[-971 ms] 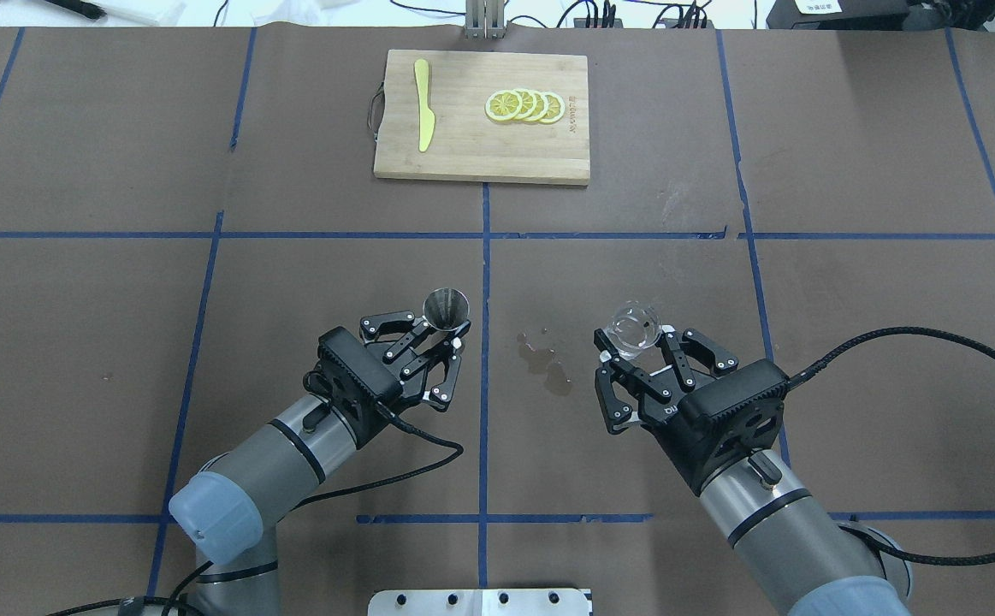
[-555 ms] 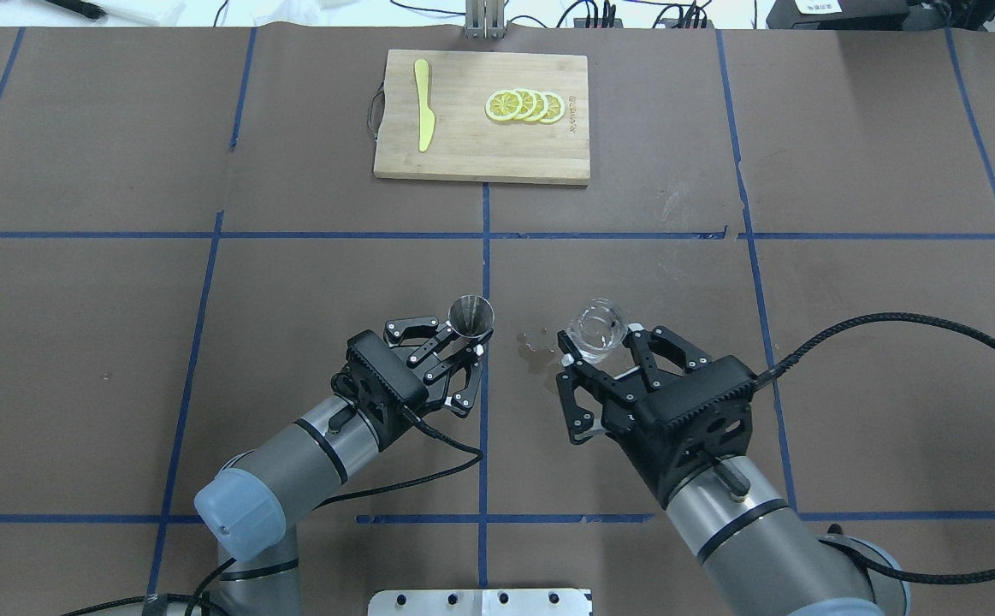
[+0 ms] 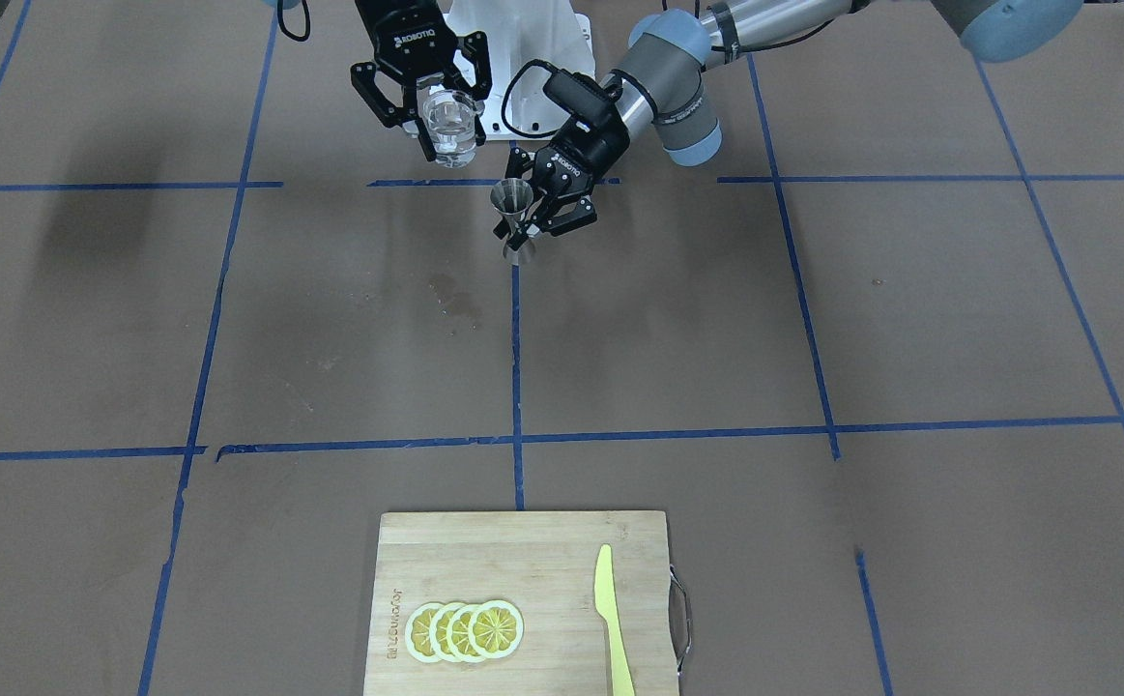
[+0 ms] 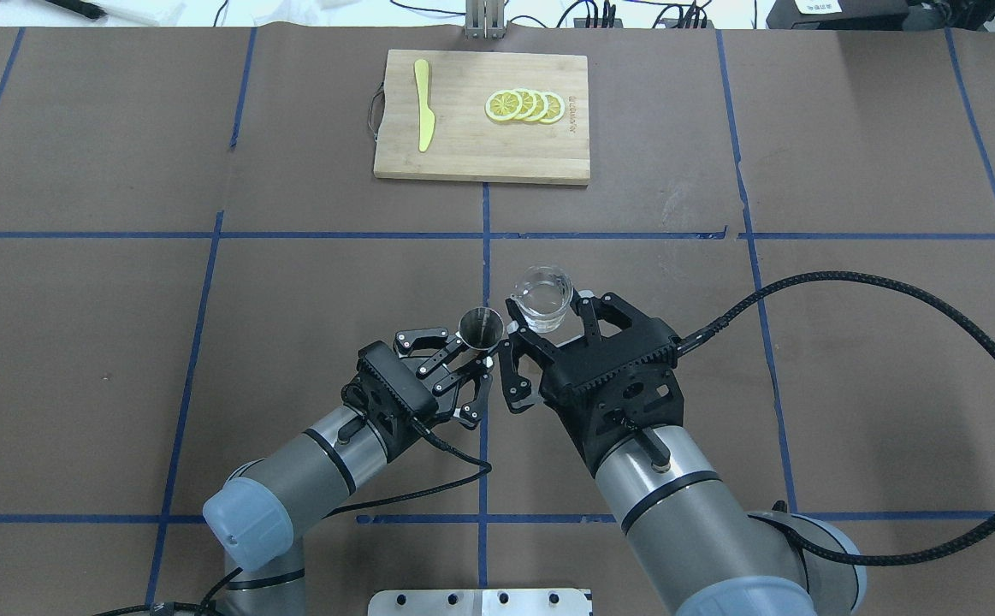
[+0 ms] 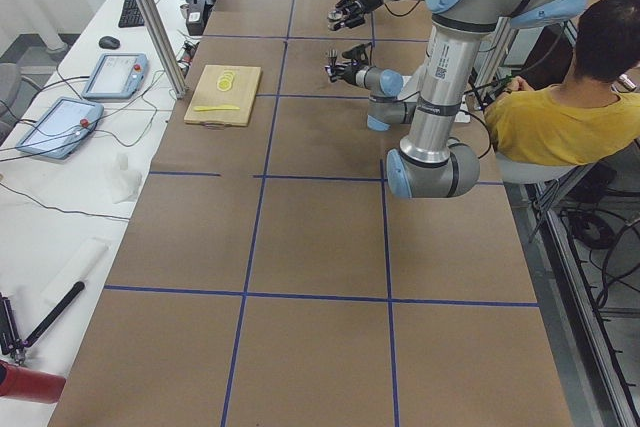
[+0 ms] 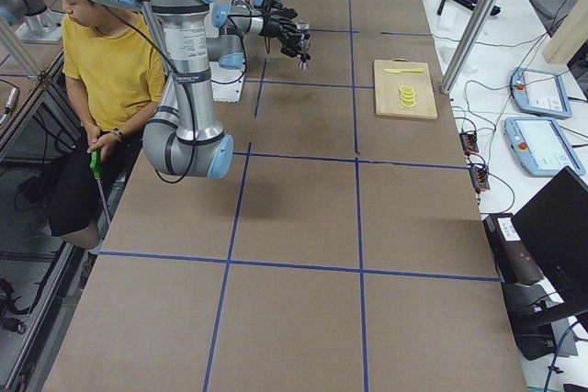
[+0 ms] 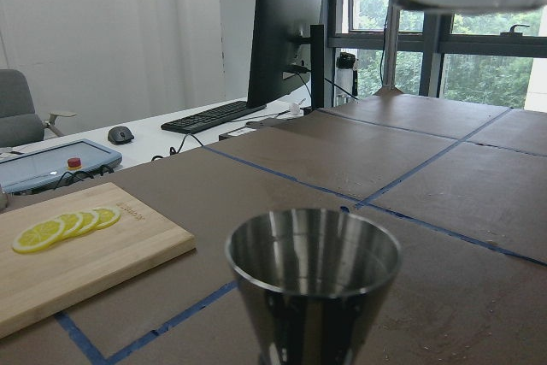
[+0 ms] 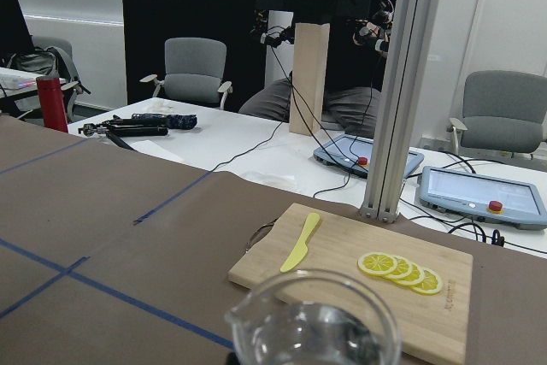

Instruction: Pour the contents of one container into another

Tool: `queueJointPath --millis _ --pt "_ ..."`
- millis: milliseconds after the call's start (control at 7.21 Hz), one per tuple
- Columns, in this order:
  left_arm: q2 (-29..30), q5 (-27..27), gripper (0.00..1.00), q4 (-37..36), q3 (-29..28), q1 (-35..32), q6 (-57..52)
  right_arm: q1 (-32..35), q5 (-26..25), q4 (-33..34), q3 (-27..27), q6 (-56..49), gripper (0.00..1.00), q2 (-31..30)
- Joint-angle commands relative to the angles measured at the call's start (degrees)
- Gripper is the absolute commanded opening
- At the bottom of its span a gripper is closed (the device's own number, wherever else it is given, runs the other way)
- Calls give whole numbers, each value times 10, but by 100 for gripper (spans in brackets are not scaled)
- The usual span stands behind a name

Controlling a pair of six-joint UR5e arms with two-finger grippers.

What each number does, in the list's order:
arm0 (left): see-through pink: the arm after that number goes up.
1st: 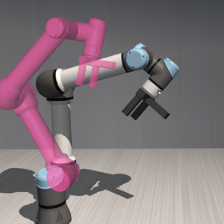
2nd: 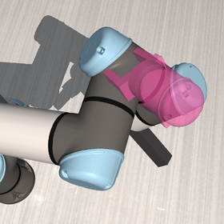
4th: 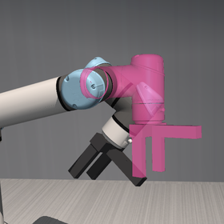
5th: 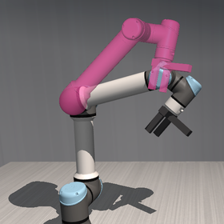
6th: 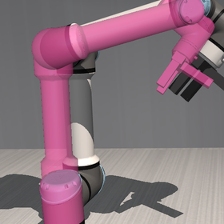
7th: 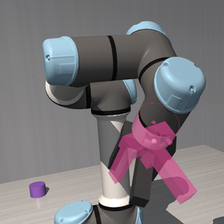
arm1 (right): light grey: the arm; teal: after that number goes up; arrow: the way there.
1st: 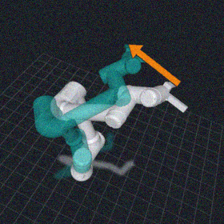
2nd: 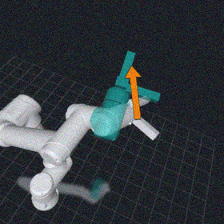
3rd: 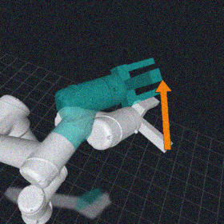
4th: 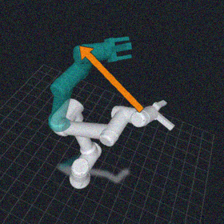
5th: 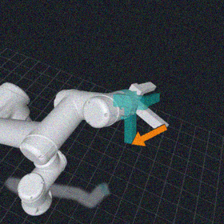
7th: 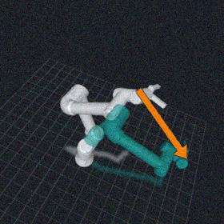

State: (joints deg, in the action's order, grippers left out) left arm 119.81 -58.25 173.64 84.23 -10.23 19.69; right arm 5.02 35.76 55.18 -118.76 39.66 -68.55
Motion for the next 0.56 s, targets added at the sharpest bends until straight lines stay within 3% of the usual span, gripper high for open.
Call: queueJointPath --millis 0,416 --pt "1 3 0 6 1 11 0 17 13 50 2 1 0 20" --pt "4 5 0 7 1 11 0 14 13 90 4 2 0 36"
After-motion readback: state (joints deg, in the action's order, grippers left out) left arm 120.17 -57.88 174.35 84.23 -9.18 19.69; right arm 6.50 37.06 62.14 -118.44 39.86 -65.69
